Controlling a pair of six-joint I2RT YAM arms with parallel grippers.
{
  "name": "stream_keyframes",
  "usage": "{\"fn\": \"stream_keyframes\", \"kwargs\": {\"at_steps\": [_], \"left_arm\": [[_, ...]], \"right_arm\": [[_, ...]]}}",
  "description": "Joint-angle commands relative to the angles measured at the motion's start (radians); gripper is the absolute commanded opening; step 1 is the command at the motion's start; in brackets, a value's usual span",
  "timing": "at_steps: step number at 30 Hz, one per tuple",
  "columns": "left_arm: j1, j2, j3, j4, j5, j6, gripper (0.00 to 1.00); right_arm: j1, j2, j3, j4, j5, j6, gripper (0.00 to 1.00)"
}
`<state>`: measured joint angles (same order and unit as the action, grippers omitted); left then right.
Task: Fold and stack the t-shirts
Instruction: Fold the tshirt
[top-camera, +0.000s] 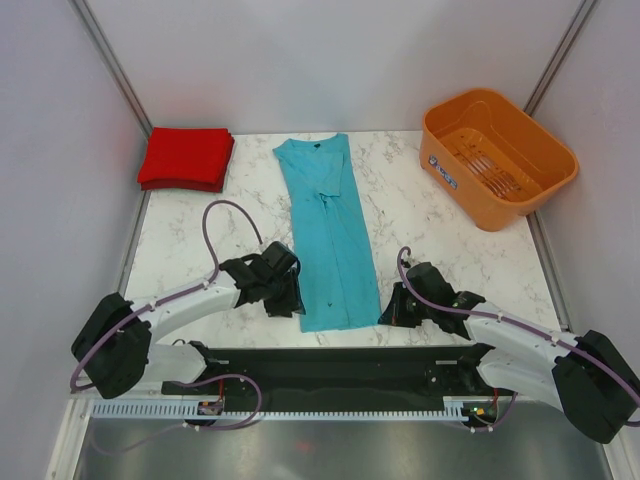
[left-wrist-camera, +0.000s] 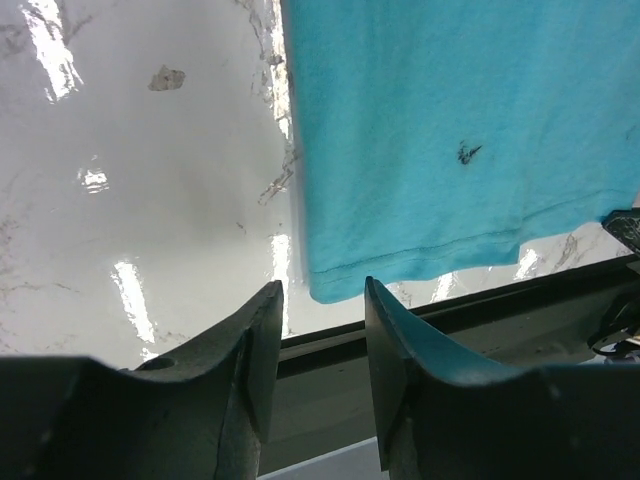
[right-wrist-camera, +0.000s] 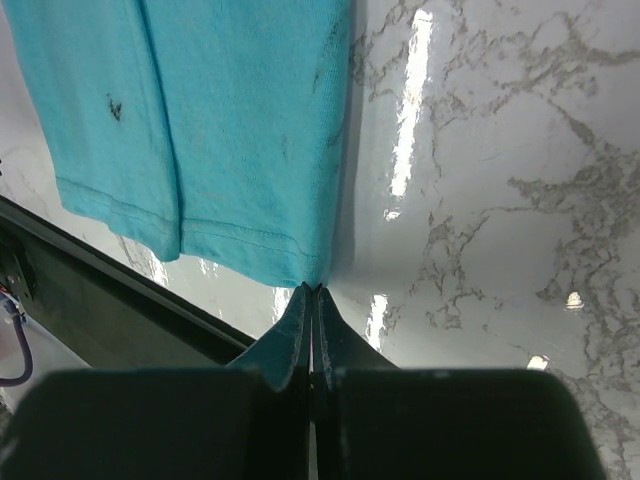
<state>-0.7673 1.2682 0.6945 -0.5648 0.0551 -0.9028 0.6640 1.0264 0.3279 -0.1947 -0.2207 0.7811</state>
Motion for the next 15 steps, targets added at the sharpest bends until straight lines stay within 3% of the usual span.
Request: {"fn": "stream_keyframes", "kwargs": {"at_steps": [1,5,15], "left_arm": [[-0.009,0.029,-0.009,0.081,0.034,-0.064,0.46],[-0.021,0.085,-0.035,0.105,0.051,-0.108,0.39],[-0.049,0.112,-0.069,0.105,0.049,-0.151,0.35]], "right_arm": [[0.003,0.004,0.019,0.021,0.009,-0.009,0.00],[0.005,0.001,0.016,0.024,0.007,-0.009,0.00],[0.002,-0.009,0.007,0.023,0.011,-0.002,0.00]]}}
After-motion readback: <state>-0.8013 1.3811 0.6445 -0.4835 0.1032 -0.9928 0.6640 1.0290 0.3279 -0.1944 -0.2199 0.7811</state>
